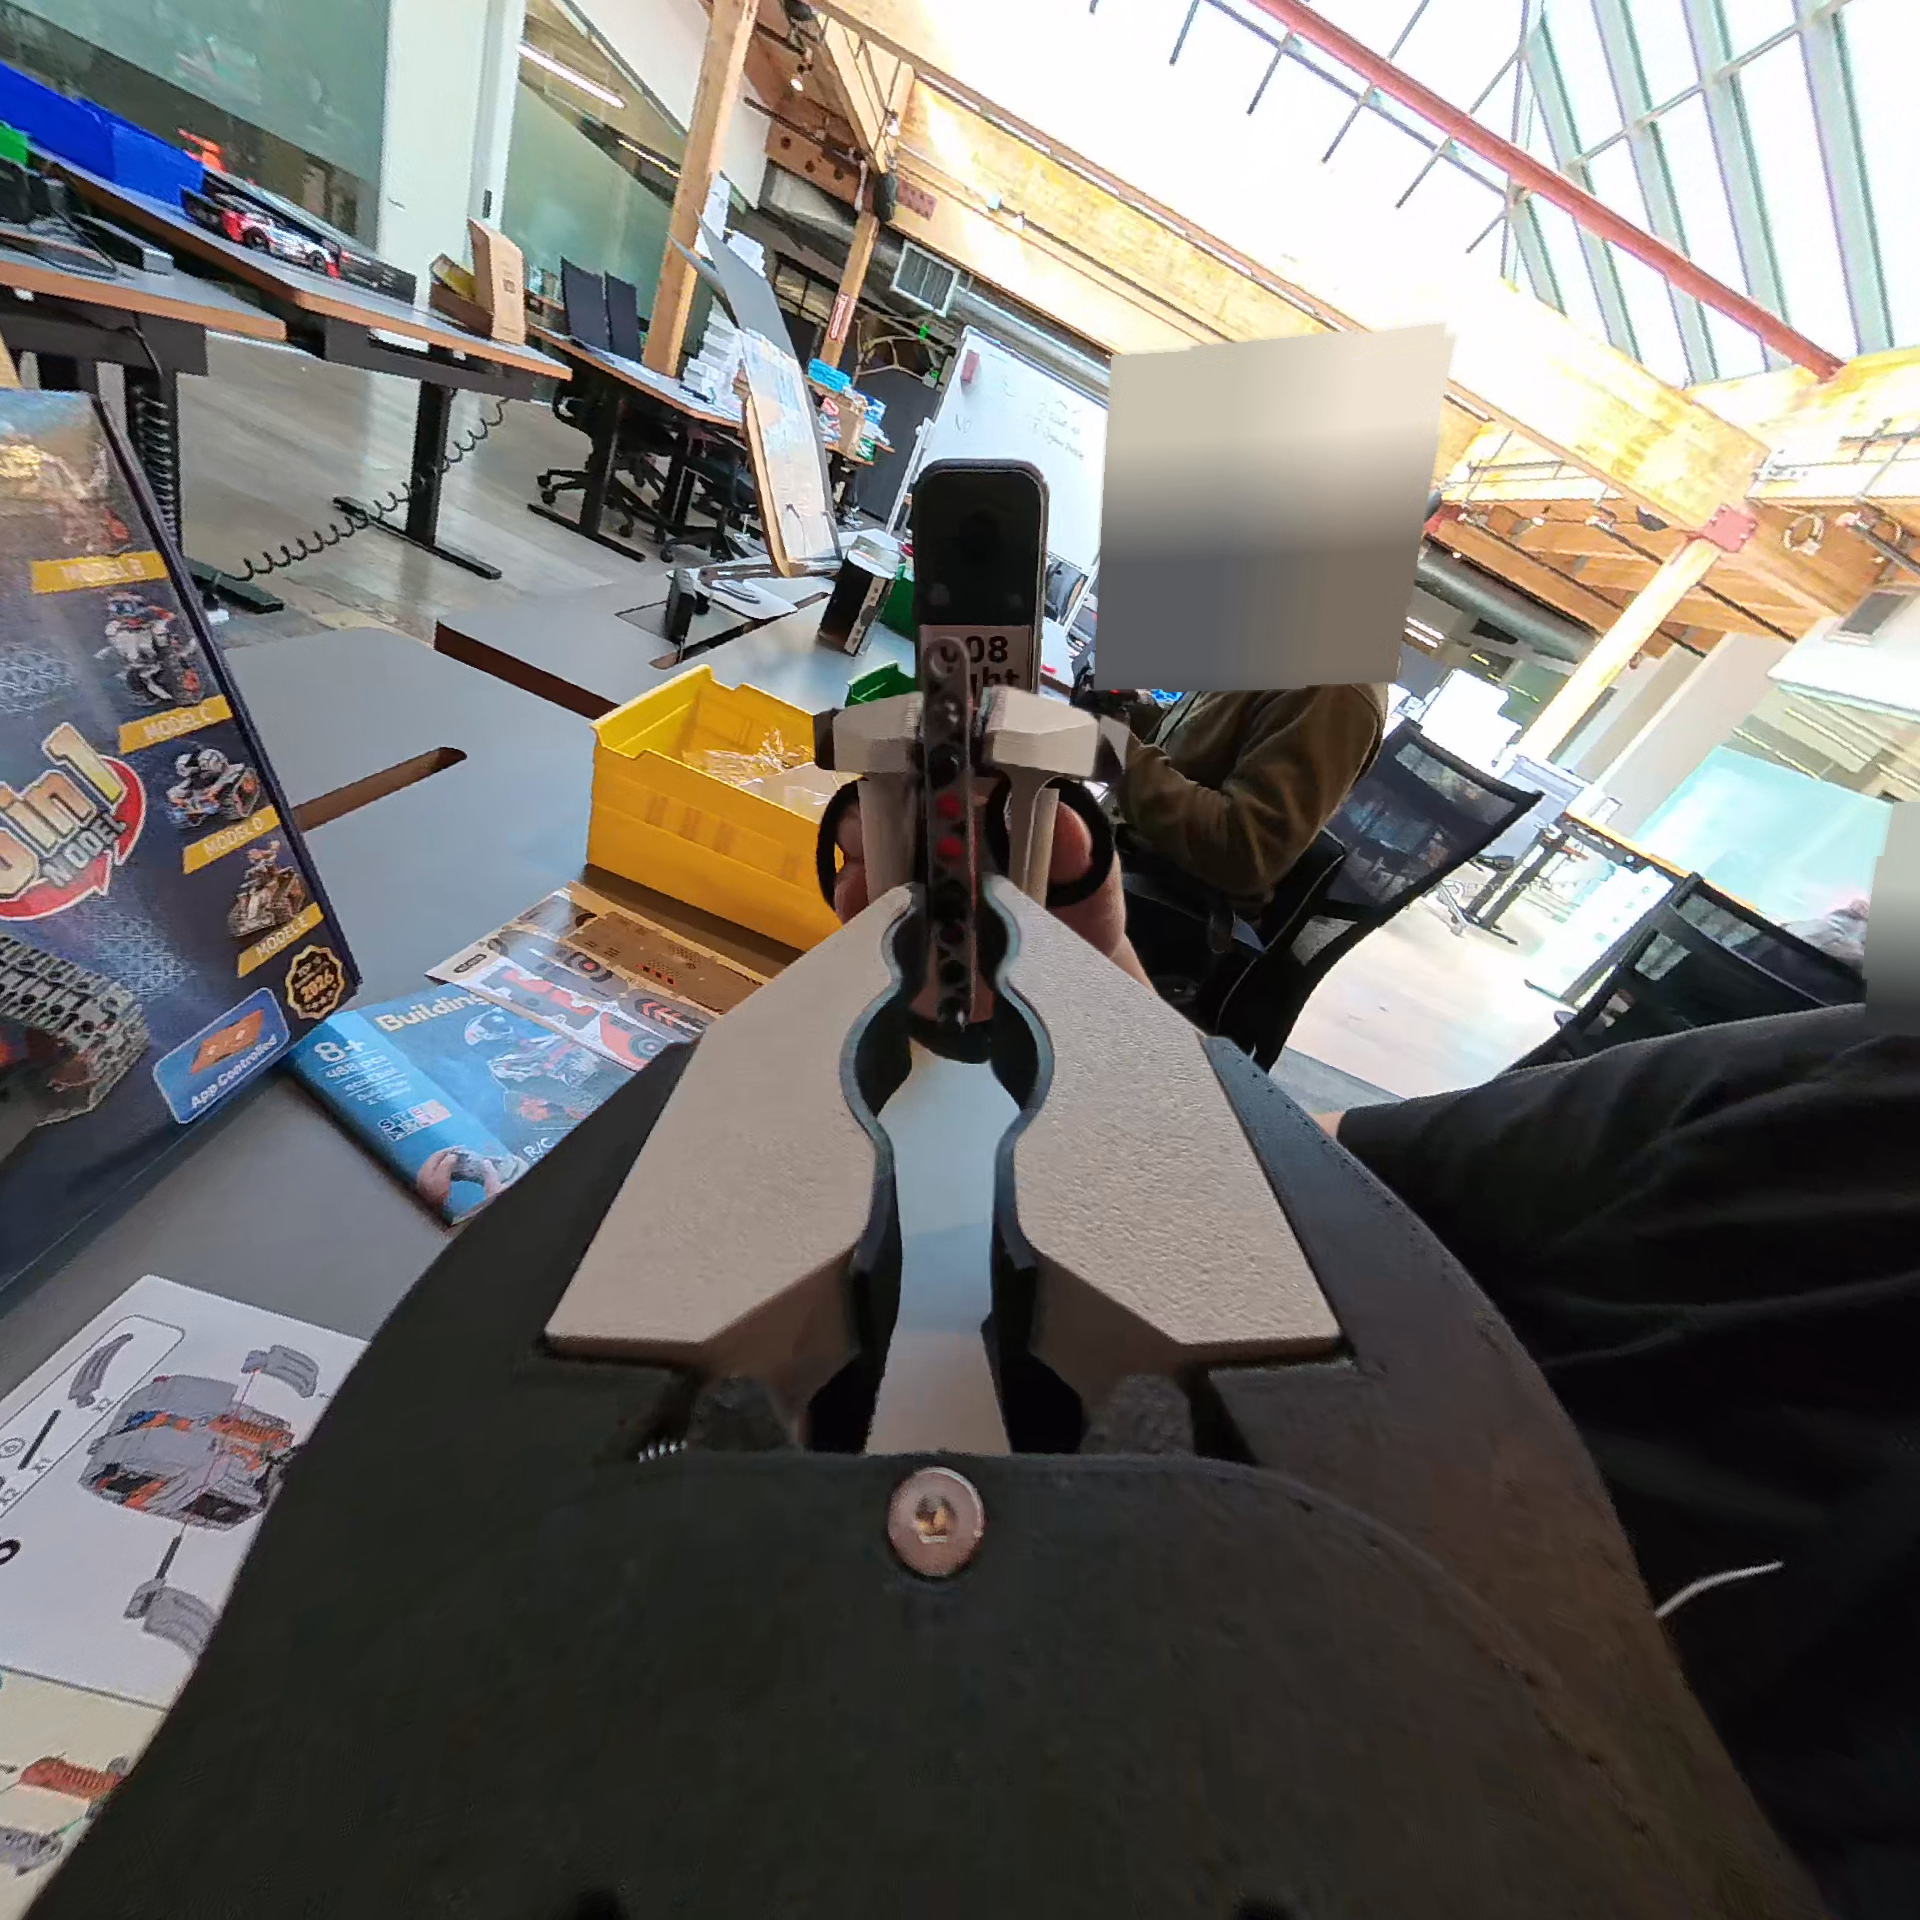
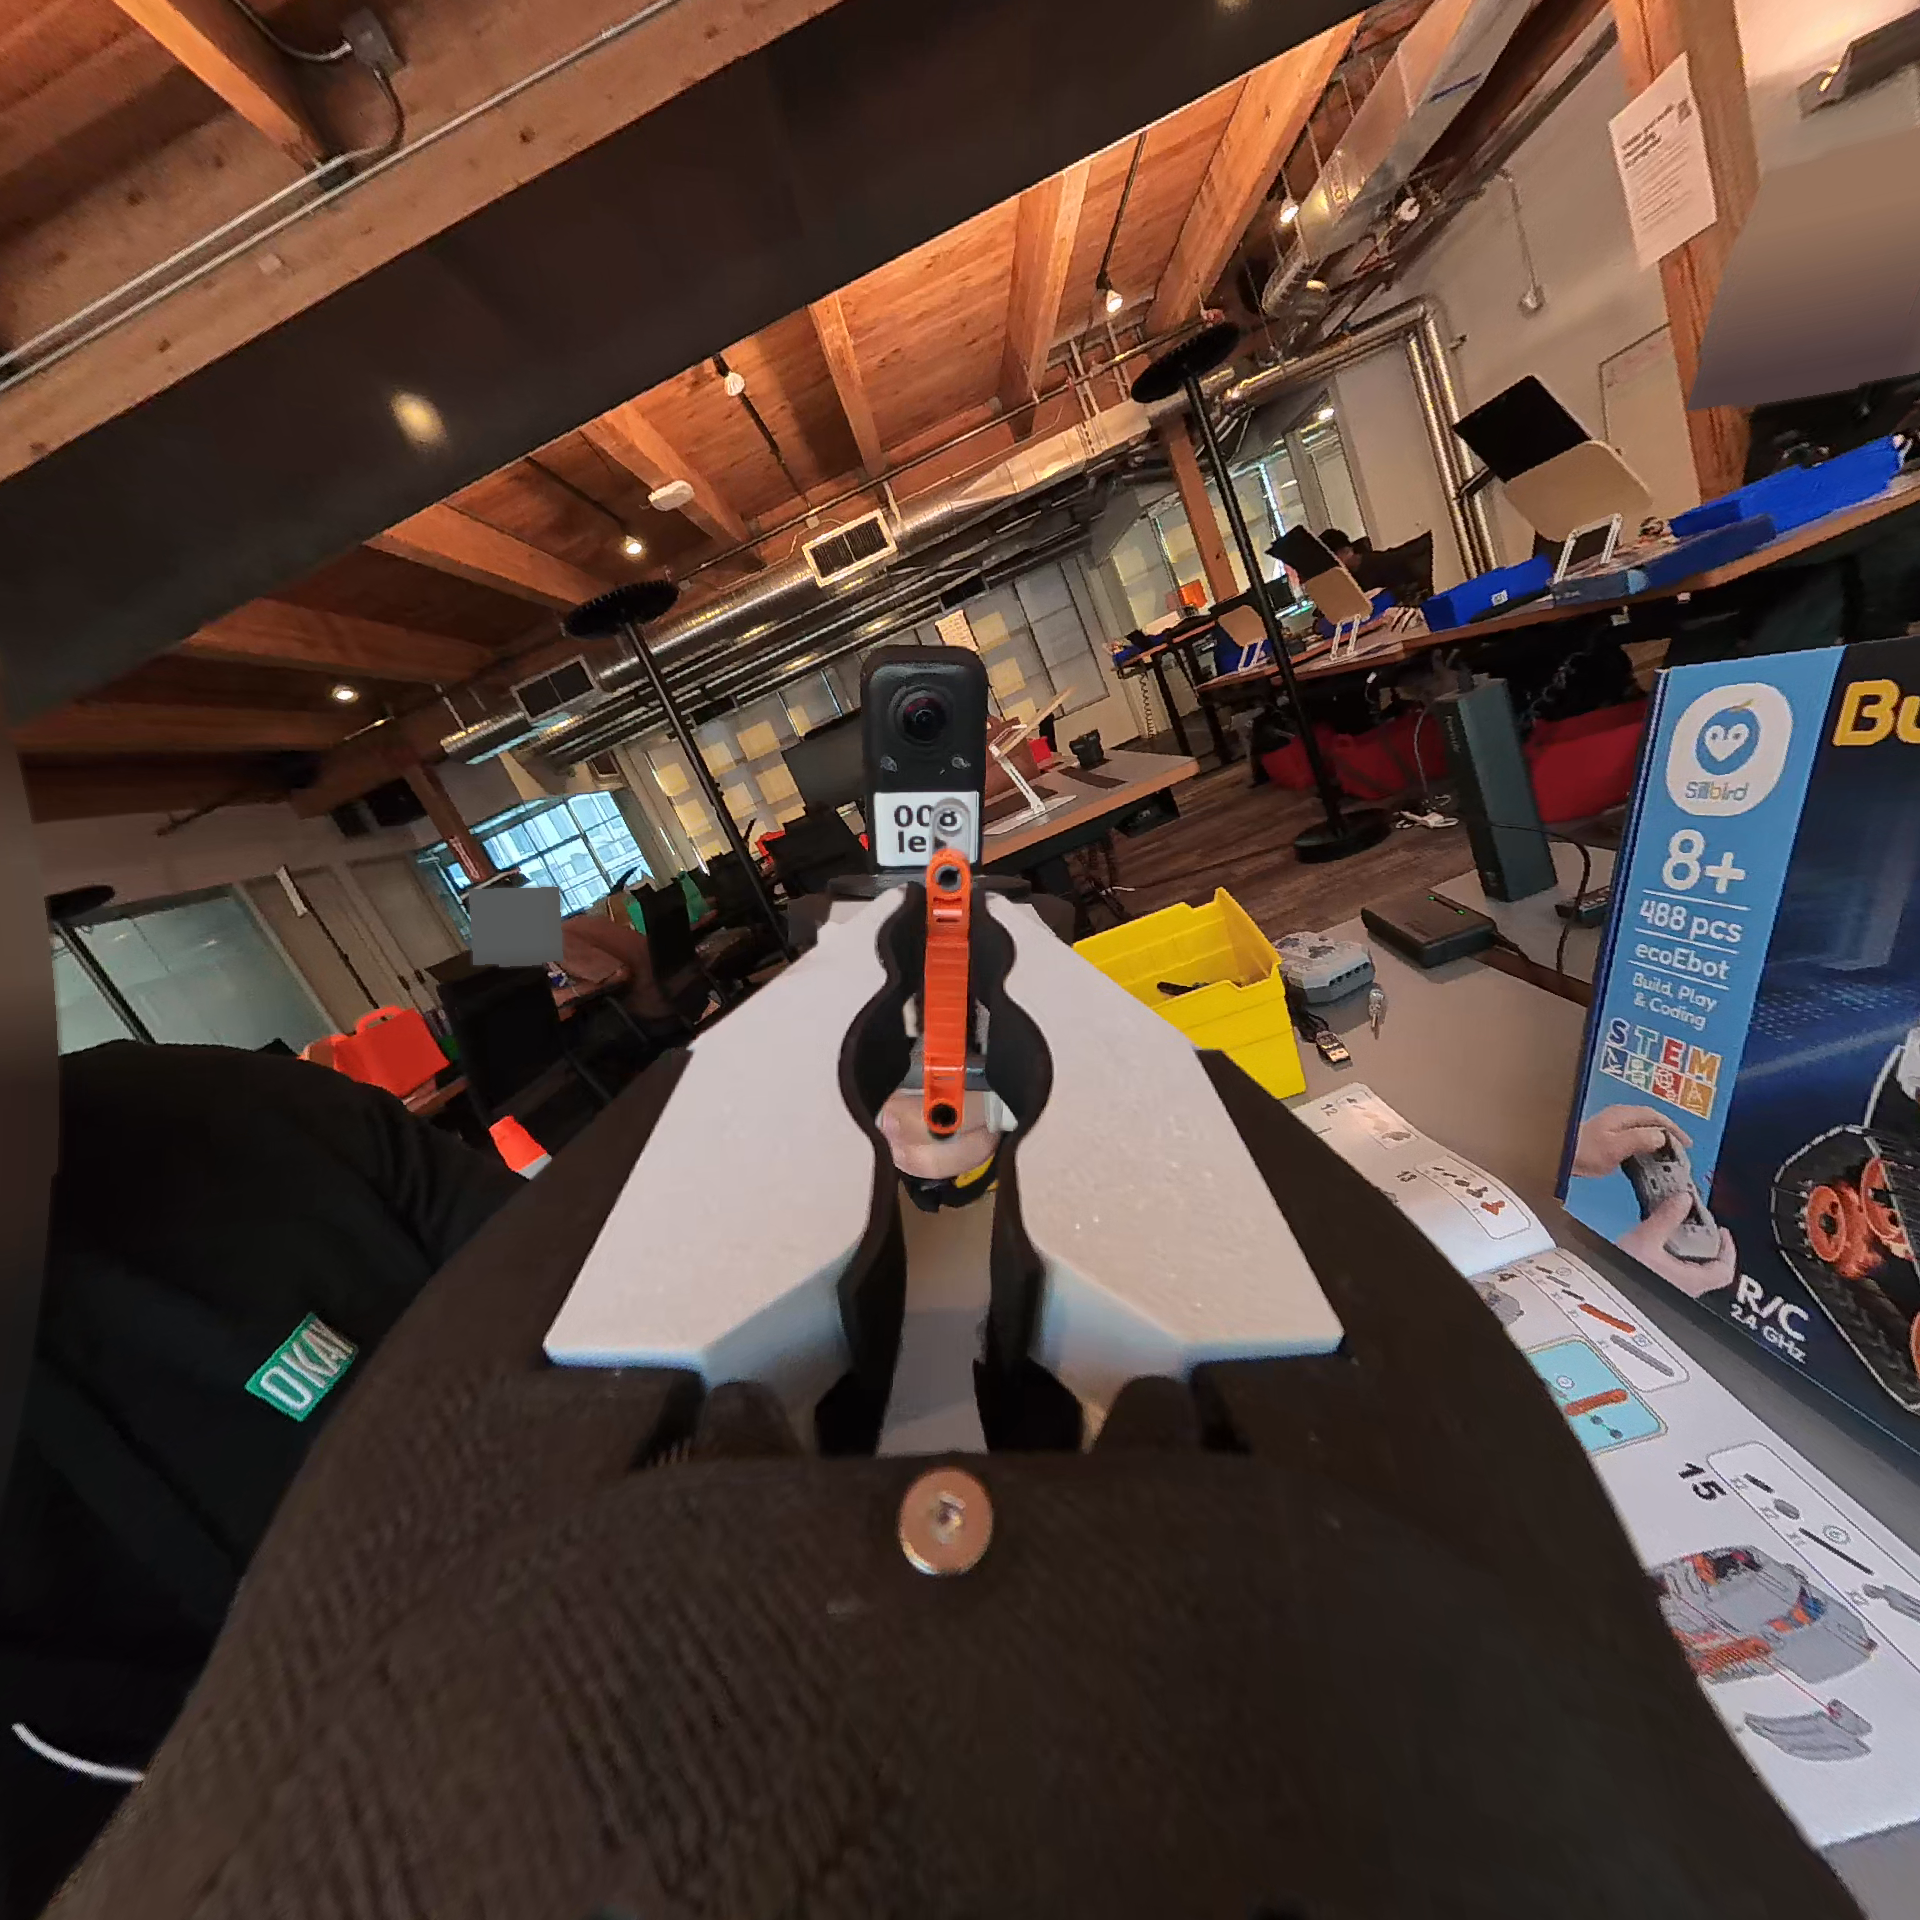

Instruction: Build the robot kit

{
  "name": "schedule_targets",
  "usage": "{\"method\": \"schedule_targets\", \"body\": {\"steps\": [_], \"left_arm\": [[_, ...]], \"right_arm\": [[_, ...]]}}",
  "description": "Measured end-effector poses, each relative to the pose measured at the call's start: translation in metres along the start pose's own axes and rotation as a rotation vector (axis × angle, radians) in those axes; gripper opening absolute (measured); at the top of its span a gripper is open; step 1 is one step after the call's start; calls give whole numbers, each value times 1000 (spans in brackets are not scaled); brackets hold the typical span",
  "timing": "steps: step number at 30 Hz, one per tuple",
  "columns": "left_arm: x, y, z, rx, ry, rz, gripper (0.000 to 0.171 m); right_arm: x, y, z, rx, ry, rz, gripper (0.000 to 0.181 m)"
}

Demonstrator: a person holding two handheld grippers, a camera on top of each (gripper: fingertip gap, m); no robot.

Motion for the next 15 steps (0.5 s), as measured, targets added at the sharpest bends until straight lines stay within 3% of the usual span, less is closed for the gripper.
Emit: {"method": "schedule_targets", "body": {"steps": [10, 11, 13, 15], "left_arm": [[-2, 1, 5, 4, -24, 30, 5], [-6, 4, 8, 11, 4, 32, 9], [-14, 13, 22, 42, 97, 17, 35], [-22, 26, 47, 92, 246, -53, 39]], "right_arm": [[-1, -11, -5, -97, 0, 59, 5], [1, -11, -5, -104, -20, 73, 5], [11, -9, -1, -80, -114, 118, 6], [29, -6, 7, -48, -269, 183, 5]]}}
Point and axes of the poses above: each gripper's, where its closed fingertips meet, z back along the fingers, y out of its top, x = y × z across the jaws, the point moved 5 cm from there along z, back along the fingers, and after that the axes turned 1 degree about -x, right-handed, at the moved point
